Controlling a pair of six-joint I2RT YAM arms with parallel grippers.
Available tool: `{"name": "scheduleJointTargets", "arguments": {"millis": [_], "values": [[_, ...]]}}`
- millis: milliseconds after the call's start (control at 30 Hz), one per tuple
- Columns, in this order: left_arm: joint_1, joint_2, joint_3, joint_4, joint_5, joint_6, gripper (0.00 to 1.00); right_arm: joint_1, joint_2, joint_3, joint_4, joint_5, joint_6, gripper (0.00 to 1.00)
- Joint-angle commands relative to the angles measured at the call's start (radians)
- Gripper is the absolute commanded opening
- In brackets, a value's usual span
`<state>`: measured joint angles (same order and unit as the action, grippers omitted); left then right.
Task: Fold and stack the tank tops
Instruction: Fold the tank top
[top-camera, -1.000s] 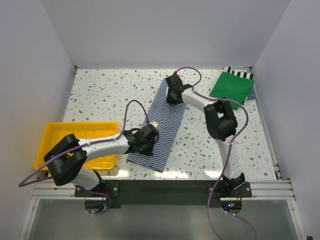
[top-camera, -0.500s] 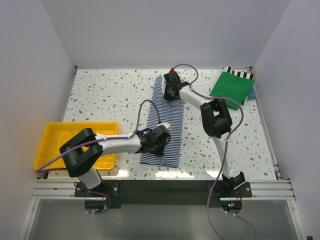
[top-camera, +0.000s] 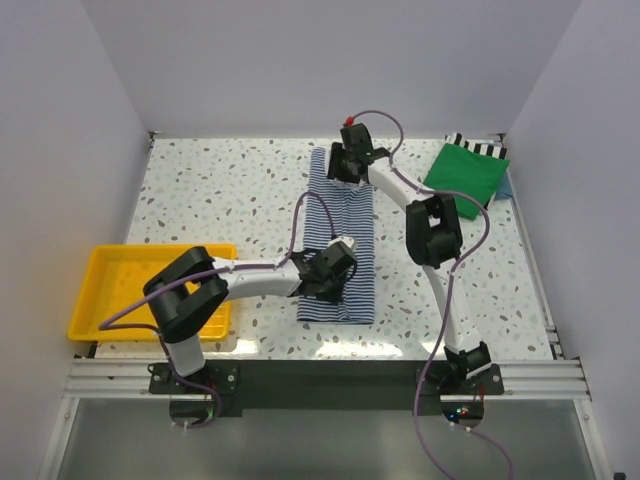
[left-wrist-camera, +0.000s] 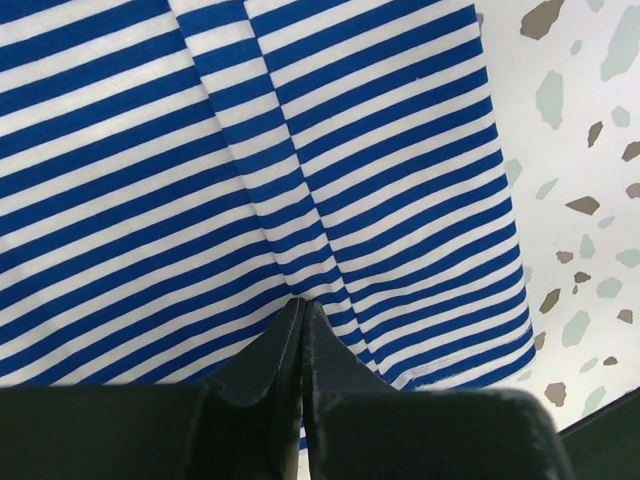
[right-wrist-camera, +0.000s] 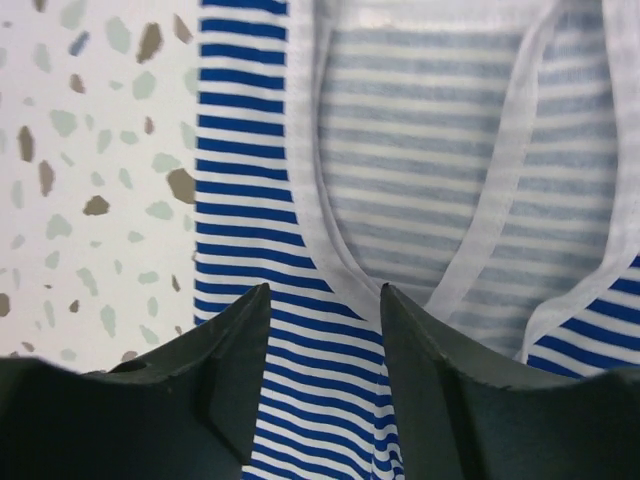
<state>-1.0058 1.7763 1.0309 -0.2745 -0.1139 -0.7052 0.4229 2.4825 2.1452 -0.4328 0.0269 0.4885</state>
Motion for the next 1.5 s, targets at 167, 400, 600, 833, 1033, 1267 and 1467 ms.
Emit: {"name": "scheduleJointTargets", "arguments": {"millis": [167,400,600,833,1033,1267,1467], "values": [[0.039,-0.184,0.081,-0.146,-0.058,0.039,0.18,-0.006,-0.193,0.102,-0.078,-0.03,-0.045,0.65],[0.084,-0.346,-0.001,-0.256,-0.145,-0.017,0.48,0.004,-0.513,-0.292,-0.09,0.011,0.015,0.64],[0.098,-0.471,-0.156,-0.221,0.0,-0.027,0.58,0.069,-0.871,-0.873,-0.032,0.03,0.071,0.64],[0.105,-0.499,-0.273,-0.151,0.102,-0.019,0.63,0.154,-1.201,-1.341,-0.023,-0.013,0.211,0.63],[0.113,-0.48,-0.33,-0.074,0.155,-0.027,0.63,0.209,-1.323,-1.527,0.022,-0.071,0.298,0.64],[0.111,-0.454,-0.402,-0.025,0.152,-0.051,0.62,0.267,-1.318,-1.601,0.051,-0.09,0.378,0.64],[0.113,-0.434,-0.446,0.012,0.168,-0.086,0.6,0.293,-1.364,-1.668,0.037,-0.056,0.461,0.63]]}}
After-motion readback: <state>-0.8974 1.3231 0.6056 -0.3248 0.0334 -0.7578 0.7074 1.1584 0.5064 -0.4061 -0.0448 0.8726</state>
